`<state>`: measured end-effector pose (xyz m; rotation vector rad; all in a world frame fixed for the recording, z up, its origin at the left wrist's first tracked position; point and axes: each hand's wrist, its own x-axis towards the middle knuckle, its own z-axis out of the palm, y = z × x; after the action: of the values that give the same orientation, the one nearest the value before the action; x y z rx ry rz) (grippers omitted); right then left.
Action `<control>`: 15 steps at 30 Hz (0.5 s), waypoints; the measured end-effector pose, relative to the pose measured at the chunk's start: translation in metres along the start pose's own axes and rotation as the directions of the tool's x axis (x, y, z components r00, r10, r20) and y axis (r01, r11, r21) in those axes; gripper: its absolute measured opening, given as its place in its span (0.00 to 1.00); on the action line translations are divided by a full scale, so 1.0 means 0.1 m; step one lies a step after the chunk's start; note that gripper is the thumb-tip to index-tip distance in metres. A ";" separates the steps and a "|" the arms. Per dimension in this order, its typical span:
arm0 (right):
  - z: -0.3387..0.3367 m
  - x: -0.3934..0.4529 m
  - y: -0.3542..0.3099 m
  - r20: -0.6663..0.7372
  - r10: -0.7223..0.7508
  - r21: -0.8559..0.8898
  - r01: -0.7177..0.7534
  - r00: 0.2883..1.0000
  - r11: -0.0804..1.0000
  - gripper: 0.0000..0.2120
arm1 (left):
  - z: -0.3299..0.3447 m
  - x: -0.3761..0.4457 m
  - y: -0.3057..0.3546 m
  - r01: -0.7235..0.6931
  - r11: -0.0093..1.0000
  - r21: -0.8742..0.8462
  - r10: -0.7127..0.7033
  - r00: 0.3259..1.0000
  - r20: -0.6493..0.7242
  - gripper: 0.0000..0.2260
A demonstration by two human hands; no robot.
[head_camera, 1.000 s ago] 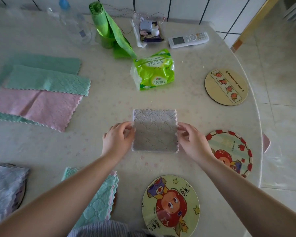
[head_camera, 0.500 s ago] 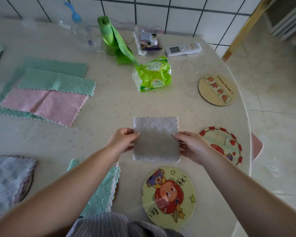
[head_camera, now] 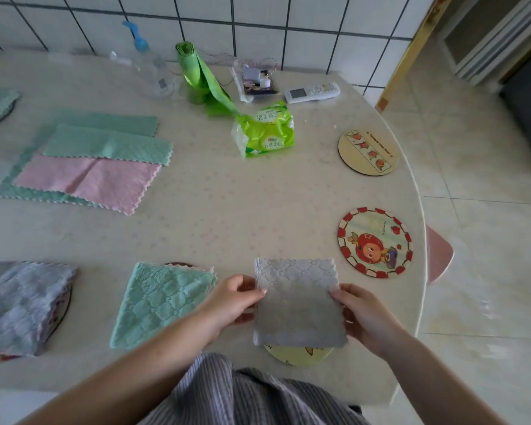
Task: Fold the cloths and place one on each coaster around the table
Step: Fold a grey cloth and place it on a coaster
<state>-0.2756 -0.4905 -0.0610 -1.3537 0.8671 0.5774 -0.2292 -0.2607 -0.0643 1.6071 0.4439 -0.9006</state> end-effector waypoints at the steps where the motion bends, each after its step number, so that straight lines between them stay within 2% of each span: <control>1: 0.01 -0.02 0.07 -0.010 0.004 -0.003 -0.004 1.000 1.000 0.10 | 0.01 -0.01 -0.07 0.000 1.000 0.024 0.000 1.000 0.001 0.06; 12: 0.04 -0.03 0.32 -0.161 -0.113 -0.111 0.095 0.980 0.989 0.05 | 0.05 0.01 -0.25 -0.096 0.975 0.201 0.101 0.995 -0.014 0.10; 15: 0.02 -0.03 0.35 -0.183 -0.129 -0.149 0.103 0.974 0.983 0.06 | 0.03 0.02 -0.26 -0.115 0.968 0.223 0.118 0.993 0.002 0.10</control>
<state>-0.3046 -0.4823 -0.0795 -1.5960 0.9091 0.4264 -0.2475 -0.2572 -0.0828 1.8233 0.2591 -0.8760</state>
